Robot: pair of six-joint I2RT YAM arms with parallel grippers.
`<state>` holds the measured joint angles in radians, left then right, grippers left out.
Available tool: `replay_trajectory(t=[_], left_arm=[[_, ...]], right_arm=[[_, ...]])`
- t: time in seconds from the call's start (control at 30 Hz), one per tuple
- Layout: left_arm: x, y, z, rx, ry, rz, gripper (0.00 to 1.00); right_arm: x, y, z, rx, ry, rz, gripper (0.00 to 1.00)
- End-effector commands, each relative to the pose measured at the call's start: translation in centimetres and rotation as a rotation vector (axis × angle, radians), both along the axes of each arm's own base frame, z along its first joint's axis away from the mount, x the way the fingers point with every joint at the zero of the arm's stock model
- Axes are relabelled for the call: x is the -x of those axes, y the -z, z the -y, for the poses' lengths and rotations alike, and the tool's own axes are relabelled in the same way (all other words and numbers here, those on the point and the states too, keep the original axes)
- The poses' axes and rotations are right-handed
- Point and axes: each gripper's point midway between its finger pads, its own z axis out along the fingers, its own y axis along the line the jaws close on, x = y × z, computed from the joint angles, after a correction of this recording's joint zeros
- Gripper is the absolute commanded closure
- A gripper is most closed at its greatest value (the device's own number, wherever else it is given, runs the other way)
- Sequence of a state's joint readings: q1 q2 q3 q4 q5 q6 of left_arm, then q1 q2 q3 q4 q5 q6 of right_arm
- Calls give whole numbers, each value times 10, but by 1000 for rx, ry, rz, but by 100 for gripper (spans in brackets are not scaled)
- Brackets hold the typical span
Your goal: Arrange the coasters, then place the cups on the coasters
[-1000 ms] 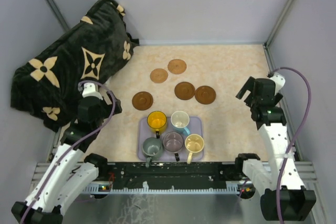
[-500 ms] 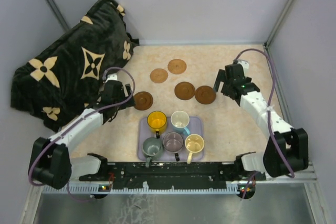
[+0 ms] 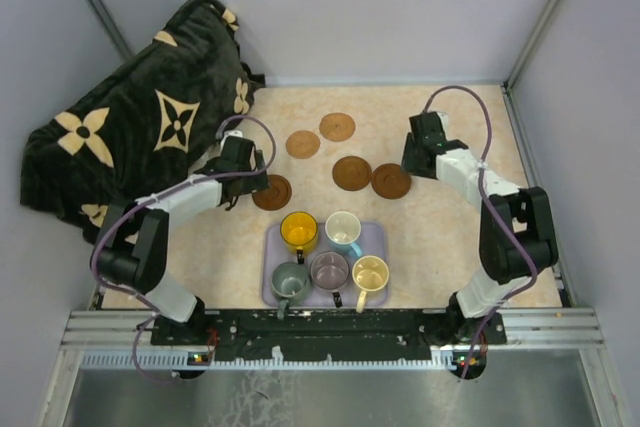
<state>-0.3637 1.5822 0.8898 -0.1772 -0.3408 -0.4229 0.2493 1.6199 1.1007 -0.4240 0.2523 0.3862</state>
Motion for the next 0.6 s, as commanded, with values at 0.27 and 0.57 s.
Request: replay_trajectory(t=[0.27, 0.57], left_arm=[[-9, 23, 17, 34, 69, -27, 10], [-6, 36, 25, 45, 125, -60, 81]], right_arm=[[-18, 20, -56, -28, -156, 3, 51], [-22, 43, -63, -51, -135, -47, 51]])
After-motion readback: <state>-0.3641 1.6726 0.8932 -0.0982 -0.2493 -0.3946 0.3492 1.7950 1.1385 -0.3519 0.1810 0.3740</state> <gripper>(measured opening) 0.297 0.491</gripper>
